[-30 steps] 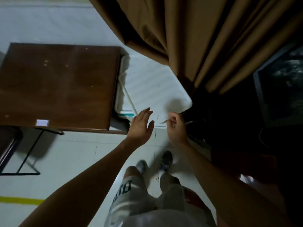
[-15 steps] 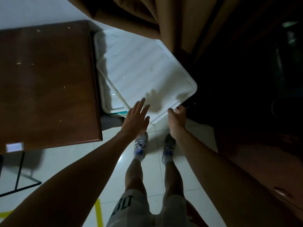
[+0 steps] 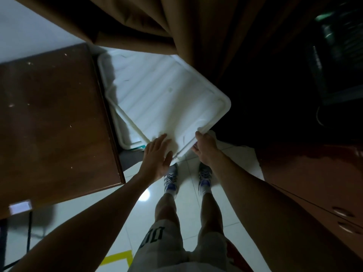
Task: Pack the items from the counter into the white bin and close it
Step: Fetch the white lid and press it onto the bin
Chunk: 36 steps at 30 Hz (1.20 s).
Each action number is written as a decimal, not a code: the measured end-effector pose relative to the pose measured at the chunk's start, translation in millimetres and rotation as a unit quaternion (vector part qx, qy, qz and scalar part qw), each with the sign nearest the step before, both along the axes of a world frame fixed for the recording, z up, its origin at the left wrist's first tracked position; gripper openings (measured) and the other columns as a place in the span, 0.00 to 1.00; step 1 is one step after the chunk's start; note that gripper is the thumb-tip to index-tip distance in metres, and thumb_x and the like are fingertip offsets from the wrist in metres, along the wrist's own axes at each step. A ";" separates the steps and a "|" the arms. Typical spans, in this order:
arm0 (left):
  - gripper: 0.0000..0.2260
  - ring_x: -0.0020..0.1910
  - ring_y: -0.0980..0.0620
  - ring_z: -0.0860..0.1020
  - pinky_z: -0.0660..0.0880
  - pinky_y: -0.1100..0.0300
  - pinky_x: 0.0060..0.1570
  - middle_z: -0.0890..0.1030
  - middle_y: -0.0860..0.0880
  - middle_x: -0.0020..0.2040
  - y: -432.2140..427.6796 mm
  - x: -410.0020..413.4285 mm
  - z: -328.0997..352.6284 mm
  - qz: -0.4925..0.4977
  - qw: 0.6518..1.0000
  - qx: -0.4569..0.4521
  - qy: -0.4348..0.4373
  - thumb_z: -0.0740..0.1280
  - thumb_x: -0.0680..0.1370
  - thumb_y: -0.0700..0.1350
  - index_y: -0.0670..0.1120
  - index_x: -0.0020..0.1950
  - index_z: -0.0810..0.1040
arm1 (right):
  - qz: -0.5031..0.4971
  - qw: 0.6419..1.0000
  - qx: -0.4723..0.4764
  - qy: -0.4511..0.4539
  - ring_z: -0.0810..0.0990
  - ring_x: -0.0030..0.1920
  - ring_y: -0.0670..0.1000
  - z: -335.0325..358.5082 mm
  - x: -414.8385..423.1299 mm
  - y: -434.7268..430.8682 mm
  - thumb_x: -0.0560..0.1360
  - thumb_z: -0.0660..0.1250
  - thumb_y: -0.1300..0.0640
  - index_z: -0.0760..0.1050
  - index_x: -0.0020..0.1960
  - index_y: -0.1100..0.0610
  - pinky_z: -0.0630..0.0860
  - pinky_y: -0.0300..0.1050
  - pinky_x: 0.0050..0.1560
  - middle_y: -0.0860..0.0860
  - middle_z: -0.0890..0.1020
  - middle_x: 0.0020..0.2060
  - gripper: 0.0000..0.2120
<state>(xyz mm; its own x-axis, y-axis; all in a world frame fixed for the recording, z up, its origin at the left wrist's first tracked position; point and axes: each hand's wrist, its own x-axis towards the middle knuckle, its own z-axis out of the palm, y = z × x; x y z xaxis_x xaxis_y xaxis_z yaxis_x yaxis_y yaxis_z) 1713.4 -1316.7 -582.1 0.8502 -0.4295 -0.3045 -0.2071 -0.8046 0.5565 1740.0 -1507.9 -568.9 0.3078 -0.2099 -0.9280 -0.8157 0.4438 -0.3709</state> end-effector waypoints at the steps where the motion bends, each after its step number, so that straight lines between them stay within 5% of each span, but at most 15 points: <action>1: 0.19 0.71 0.42 0.65 0.62 0.49 0.69 0.68 0.44 0.72 0.8 1.5 3.9 -0.003 1.000 0.000 -0.012 0.62 0.80 0.49 0.46 0.70 0.69 | 0.015 1.000 -0.017 -0.005 0.71 0.38 0.49 5.4 -1.7 0.7 0.81 0.60 0.56 0.71 0.57 0.59 0.77 0.46 0.52 0.53 0.71 0.38 0.08; 3: 0.19 0.68 0.42 0.67 0.65 0.48 0.67 0.69 0.45 0.70 0.9 6.7 12.5 -0.006 1.000 0.000 -0.017 0.62 0.79 0.49 0.46 0.69 0.69 | 0.038 0.997 -0.064 -0.014 0.73 0.37 0.49 18.3 -5.7 2.1 0.81 0.60 0.57 0.71 0.54 0.60 0.77 0.47 0.46 0.54 0.73 0.40 0.07; 6: 0.21 0.71 0.41 0.64 0.63 0.48 0.69 0.66 0.43 0.72 -2.6 10.6 32.5 -0.019 1.000 0.007 -0.013 0.63 0.79 0.50 0.45 0.71 0.67 | 0.070 0.986 -0.145 -0.034 0.79 0.47 0.56 48.3 -21.9 4.4 0.81 0.60 0.58 0.72 0.60 0.63 0.78 0.56 0.57 0.57 0.77 0.48 0.12; 11: 0.25 0.74 0.38 0.61 0.61 0.45 0.71 0.62 0.41 0.76 -17.6 13.4 75.4 -0.071 0.997 0.025 -0.031 0.62 0.80 0.51 0.44 0.75 0.65 | 0.051 0.976 -0.204 -0.059 0.76 0.49 0.53 105.5 -70.9 5.9 0.80 0.60 0.61 0.73 0.62 0.66 0.72 0.42 0.48 0.58 0.78 0.54 0.14; 16: 0.25 0.75 0.41 0.61 0.61 0.46 0.71 0.61 0.41 0.76 -28.7 -5.8 116.2 -0.139 0.987 0.023 -0.077 0.61 0.80 0.52 0.43 0.74 0.65 | -0.032 0.963 -0.257 -0.075 0.77 0.55 0.58 149.4 -139.6 -1.2 0.81 0.58 0.63 0.71 0.66 0.65 0.71 0.44 0.52 0.60 0.78 0.58 0.15; 19: 0.24 0.76 0.42 0.58 0.58 0.46 0.73 0.60 0.42 0.77 -44.8 -25.2 138.9 -0.177 0.979 0.008 -0.100 0.60 0.81 0.52 0.44 0.75 0.65 | -0.054 0.951 -0.296 -0.077 0.77 0.56 0.58 170.8 -179.0 -16.6 0.82 0.56 0.61 0.70 0.66 0.66 0.72 0.45 0.53 0.61 0.78 0.58 0.15; 25: 0.24 0.77 0.44 0.57 0.54 0.46 0.75 0.58 0.45 0.78 -97.6 -63.0 190.5 -0.238 0.955 -0.018 -0.177 0.56 0.81 0.55 0.47 0.75 0.65 | -0.074 0.909 -0.381 -0.153 0.77 0.42 0.48 212.5 -244.9 -73.3 0.84 0.54 0.57 0.70 0.58 0.61 0.70 0.38 0.37 0.53 0.75 0.44 0.10; 33: 0.24 0.77 0.48 0.54 0.52 0.45 0.76 0.55 0.50 0.79 -192.0 -141.7 236.0 -0.296 0.919 -0.029 -0.258 0.51 0.81 0.58 0.52 0.75 0.63 | -0.144 0.842 -0.473 -0.217 0.74 0.43 0.40 259.0 -350.4 -178.1 0.83 0.55 0.54 0.69 0.57 0.53 0.69 0.43 0.43 0.41 0.75 0.44 0.06; 36: 0.24 0.78 0.49 0.51 0.49 0.46 0.76 0.53 0.50 0.80 -235.6 -177.5 252.6 -0.308 0.907 -0.052 -0.281 0.50 0.81 0.57 0.52 0.76 0.62 | -0.154 0.823 -0.499 -0.222 0.75 0.46 0.45 276.9 -395.1 -222.6 0.83 0.56 0.53 0.68 0.58 0.52 0.69 0.44 0.49 0.39 0.74 0.45 0.06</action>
